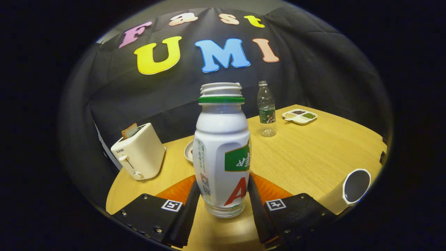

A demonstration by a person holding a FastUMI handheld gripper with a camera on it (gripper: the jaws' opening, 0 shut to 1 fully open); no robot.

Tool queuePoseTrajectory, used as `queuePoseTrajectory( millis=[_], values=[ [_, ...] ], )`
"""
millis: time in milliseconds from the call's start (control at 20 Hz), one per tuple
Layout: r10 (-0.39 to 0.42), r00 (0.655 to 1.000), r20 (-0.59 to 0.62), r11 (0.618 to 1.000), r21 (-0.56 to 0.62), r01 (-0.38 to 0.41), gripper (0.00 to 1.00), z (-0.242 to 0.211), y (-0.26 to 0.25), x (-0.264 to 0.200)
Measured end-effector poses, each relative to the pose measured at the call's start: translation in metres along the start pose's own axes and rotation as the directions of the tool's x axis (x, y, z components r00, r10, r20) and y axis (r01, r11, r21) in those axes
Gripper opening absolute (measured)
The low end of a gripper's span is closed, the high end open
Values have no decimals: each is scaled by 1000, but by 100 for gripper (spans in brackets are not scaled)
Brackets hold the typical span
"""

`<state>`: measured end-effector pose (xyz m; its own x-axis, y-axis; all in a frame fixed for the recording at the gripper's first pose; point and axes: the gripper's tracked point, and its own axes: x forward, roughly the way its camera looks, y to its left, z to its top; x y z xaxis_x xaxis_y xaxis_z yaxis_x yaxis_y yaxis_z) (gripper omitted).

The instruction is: Take the bottle from table, then pour the juice into the cup, finally place the bottle on the coaster

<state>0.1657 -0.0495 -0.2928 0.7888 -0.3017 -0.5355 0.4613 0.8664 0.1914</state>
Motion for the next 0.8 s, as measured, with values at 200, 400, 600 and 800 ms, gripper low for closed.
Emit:
queuePoseTrajectory(
  millis=[200, 400, 600, 800],
  values=[
    [-51, 998, 32, 997, -54, 53, 72, 5, -8, 35],
    [-61, 998, 35, 994, -84, 63, 72, 3, -10, 62],
    [-65, 997, 48, 988, -140, 71, 72, 0, -10, 78],
    [-52, 996, 72, 986, -154, 63, 72, 4, -10, 91]
  ],
)
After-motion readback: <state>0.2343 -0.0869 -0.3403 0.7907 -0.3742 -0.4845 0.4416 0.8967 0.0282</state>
